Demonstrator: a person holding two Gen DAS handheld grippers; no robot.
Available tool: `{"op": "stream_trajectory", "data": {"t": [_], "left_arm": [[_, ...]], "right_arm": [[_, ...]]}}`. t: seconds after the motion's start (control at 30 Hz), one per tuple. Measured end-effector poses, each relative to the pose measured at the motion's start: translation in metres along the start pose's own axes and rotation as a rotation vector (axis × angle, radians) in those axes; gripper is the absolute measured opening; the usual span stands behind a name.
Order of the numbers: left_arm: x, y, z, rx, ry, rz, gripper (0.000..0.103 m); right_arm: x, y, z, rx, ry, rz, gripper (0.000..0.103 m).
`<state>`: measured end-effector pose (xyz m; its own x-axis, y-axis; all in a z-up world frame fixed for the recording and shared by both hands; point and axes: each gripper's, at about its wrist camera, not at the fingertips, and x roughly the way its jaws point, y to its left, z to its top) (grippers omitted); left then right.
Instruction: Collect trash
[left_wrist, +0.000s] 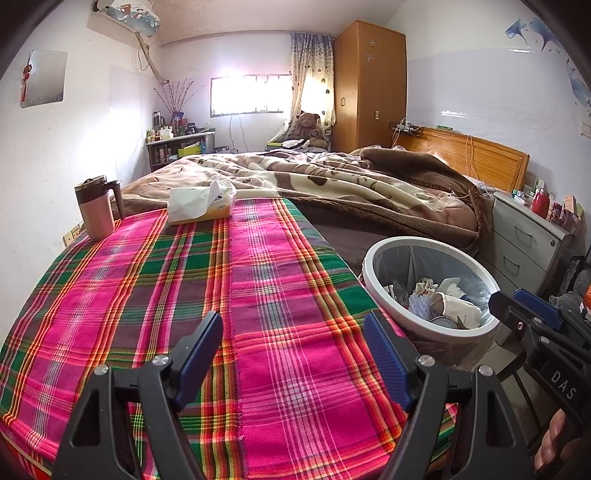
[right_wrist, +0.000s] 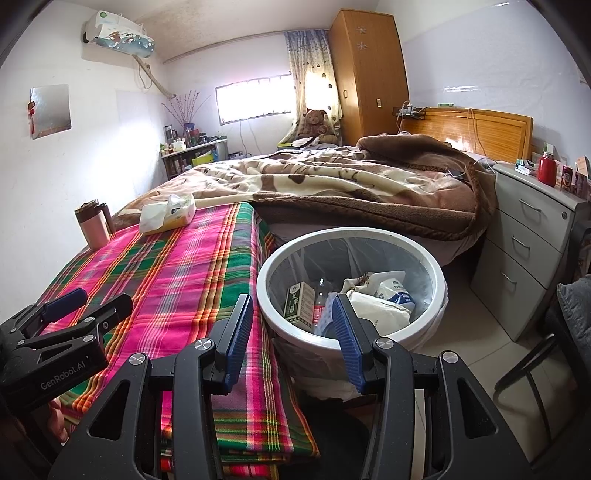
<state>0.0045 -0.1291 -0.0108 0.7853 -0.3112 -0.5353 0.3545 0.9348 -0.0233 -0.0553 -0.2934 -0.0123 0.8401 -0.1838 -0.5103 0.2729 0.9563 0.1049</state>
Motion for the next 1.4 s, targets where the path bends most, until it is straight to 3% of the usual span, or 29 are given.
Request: {"op": "stream_trajectory", "data": {"t": [1.4], "left_arm": [[0.0016, -0.0026, -0.0038, -0.002, -0.007, -0.007, 0.080]], "right_arm": [[-0.0004, 0.0009, -0.0016, 0.000, 0.003, -0.002, 0.046]]}}
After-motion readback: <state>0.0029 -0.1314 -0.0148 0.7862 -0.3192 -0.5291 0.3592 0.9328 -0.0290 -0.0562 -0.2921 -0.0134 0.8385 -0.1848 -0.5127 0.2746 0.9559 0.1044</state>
